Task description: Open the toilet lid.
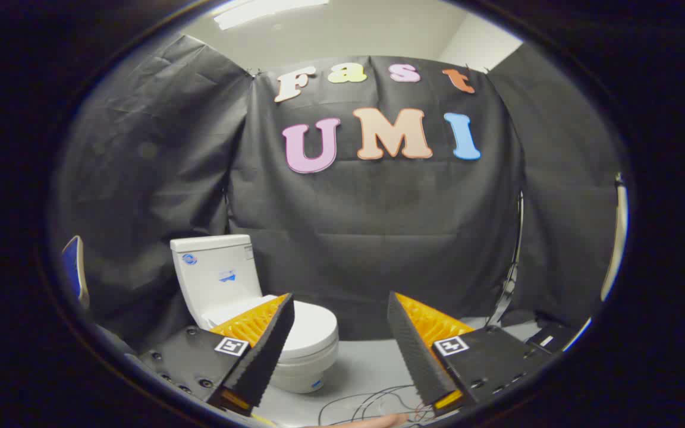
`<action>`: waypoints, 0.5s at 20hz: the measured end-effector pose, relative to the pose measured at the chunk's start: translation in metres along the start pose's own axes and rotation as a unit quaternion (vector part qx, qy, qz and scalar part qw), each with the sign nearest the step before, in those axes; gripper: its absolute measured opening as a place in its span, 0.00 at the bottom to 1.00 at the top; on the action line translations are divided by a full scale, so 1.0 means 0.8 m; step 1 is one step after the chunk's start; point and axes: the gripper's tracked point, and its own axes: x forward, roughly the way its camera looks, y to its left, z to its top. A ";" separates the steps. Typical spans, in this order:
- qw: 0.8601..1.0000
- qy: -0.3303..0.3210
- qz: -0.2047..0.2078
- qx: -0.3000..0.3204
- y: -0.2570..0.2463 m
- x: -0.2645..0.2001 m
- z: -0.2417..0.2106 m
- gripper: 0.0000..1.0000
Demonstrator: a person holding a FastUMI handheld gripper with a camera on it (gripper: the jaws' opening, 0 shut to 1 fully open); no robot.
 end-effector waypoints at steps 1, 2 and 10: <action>1.000 0.006 0.000 -0.002 0.002 0.007 -0.002 0.98; 1.000 0.014 0.002 -0.005 0.005 0.016 -0.007 0.98; 0.999 -0.032 0.029 0.006 0.064 0.131 -0.021 0.98</action>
